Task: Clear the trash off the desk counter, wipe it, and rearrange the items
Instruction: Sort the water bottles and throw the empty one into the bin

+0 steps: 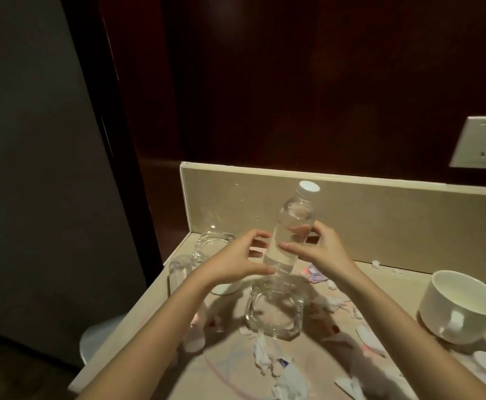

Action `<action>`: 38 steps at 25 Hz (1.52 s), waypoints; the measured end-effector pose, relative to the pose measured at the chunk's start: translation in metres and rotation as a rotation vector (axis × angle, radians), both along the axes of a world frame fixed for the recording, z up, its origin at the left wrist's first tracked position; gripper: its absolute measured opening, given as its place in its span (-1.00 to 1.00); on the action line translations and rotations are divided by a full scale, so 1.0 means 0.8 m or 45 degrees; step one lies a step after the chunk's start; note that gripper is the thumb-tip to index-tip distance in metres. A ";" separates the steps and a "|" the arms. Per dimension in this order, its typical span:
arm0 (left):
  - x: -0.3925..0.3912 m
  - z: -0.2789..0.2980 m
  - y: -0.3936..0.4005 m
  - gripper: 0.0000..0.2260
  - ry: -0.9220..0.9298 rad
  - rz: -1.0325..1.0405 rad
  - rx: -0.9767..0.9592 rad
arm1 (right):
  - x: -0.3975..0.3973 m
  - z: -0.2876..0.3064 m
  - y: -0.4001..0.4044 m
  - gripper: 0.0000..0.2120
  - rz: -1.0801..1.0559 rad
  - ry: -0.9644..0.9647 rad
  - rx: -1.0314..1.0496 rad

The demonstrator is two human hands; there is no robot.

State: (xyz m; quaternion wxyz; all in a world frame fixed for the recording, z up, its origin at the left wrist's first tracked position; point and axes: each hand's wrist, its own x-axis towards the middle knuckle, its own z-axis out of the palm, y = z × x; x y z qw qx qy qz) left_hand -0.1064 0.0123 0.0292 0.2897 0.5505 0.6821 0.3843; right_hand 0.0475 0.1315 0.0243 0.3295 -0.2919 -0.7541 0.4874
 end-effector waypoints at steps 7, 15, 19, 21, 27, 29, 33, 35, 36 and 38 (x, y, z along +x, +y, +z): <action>-0.075 -0.021 -0.039 -0.72 0.110 0.082 -0.070 | -0.117 -0.026 0.030 -0.55 -0.012 -0.127 -0.005; -0.114 -0.012 -0.078 -0.61 0.640 0.040 -0.198 | -0.158 -0.042 0.040 -0.53 -0.054 -0.255 0.071; -0.116 -0.029 -0.088 -0.50 0.911 -0.185 -0.417 | -0.146 -0.037 0.029 -0.36 0.045 -0.347 -0.025; -0.113 -0.038 -0.089 -0.51 1.095 -0.287 -0.436 | -0.132 -0.038 0.019 -0.30 0.038 -0.308 -0.067; -0.123 -0.037 -0.093 -0.51 1.491 -0.378 -0.243 | -0.077 -0.044 -0.004 -0.42 -0.034 -0.274 -0.035; -0.129 -0.039 -0.099 -0.55 1.421 -0.386 -0.184 | -0.064 -0.045 -0.014 -0.47 -0.029 -0.281 -0.045; -0.137 -0.033 -0.111 -0.57 1.048 -0.203 -0.035 | -0.046 -0.044 -0.034 -0.55 0.018 -0.263 -0.091; -0.131 -0.021 -0.113 -0.51 0.604 -0.049 0.095 | -0.040 -0.040 -0.045 -0.58 0.055 -0.246 -0.091; -0.126 -0.015 -0.113 -0.49 0.390 0.014 0.136 | -0.038 -0.036 -0.052 -0.60 0.080 -0.238 -0.085; -0.113 -0.003 -0.110 -0.47 0.118 0.086 0.186 | -0.037 -0.028 -0.065 -0.64 0.136 -0.202 -0.074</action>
